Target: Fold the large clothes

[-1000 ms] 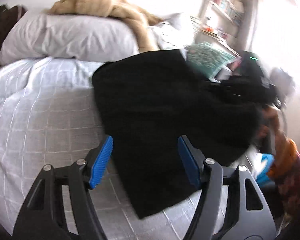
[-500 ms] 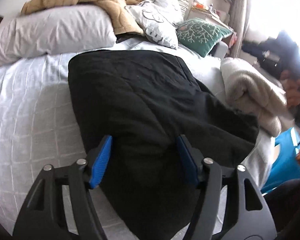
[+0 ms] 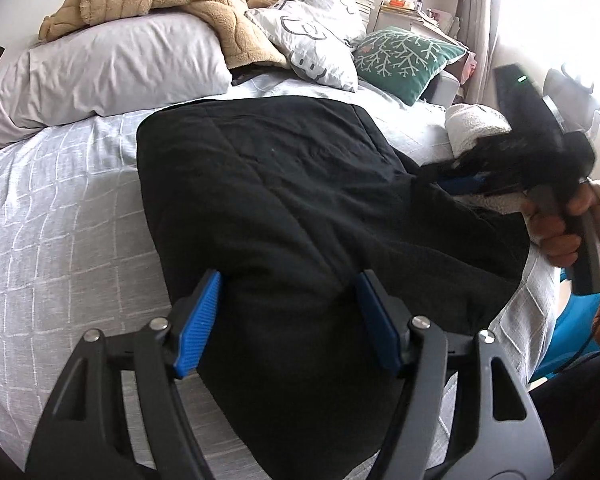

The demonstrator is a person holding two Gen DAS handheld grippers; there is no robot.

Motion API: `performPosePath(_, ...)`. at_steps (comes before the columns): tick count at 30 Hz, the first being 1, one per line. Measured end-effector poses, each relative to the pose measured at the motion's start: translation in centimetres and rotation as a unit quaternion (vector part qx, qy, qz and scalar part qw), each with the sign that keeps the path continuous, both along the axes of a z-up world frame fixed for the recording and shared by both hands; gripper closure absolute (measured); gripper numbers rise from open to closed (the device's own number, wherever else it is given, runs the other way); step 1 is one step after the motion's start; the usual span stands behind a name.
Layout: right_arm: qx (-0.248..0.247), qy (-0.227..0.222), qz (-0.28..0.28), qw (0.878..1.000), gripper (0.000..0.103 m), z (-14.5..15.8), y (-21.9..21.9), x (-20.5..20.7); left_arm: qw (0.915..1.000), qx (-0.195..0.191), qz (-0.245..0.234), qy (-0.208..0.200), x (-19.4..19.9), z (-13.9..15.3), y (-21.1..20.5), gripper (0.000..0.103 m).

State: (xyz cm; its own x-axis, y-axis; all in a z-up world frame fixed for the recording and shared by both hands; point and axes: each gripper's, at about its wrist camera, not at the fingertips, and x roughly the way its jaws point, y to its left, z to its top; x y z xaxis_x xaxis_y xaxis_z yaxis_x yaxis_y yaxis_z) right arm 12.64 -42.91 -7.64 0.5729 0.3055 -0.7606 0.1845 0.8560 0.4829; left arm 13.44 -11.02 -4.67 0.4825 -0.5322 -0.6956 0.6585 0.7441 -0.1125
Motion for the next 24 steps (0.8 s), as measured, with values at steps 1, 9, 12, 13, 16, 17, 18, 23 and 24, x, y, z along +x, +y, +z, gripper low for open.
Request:
performPosePath(1, 0.001, 0.012, -0.001, 1.000, 0.040, -0.8, 0.1, 0.4, 1.0000, 0.000, 0.000, 0.001, 0.0, 0.0, 0.0, 0.034)
performPosePath(9, 0.083, 0.001, 0.004, 0.997, 0.079, -2.6, 0.6, 1.5, 1.0000, 0.003, 0.000, 0.006, 0.2, -0.2, 0.3, 0.028)
performPosePath(12, 0.040, -0.031, -0.005, 0.999, 0.086, 0.0, 2.0, 0.8, 0.9999, -0.005, 0.001, 0.012, 0.7, 0.8, 1.0, 0.027)
performPosePath(13, 0.040, -0.057, -0.010, 0.998, 0.086, 1.6, 2.2, 0.2, 0.9995, -0.026, 0.008, 0.018, 0.9, 1.4, 1.6, 0.027)
performPosePath(16, 0.030, -0.126, -0.011, 0.991, 0.088, 6.1, 2.2, -2.1, 0.9971, -0.064, 0.016, 0.037, 1.4, 2.2, 2.3, 0.027)
performPosePath(17, 0.008, -0.140, -0.011, 0.990, 0.089, 7.4, 2.1, -3.0, 0.9969, -0.068, 0.016, 0.036, 1.4, 2.4, 2.1, 0.027)
performPosePath(18, -0.006, -0.146, -0.015, 0.989, 0.097, 7.9, 1.8, -3.5, 0.9970, -0.068, 0.013, 0.036, 1.4, 2.3, 1.9, 0.027)
performPosePath(23, -0.093, -0.138, -0.112, 0.980, 0.097, 7.9, -3.5, -6.1, 0.9996, -0.014, 0.003, 0.026, 1.0, 0.2, -1.3, 0.025)
performPosePath(24, -0.071, -0.128, -0.119, 0.982, 0.095, 7.4, -4.6, -6.4, 0.9998, -0.006, -0.004, 0.017, 0.7, -0.2, -2.0, 0.025)
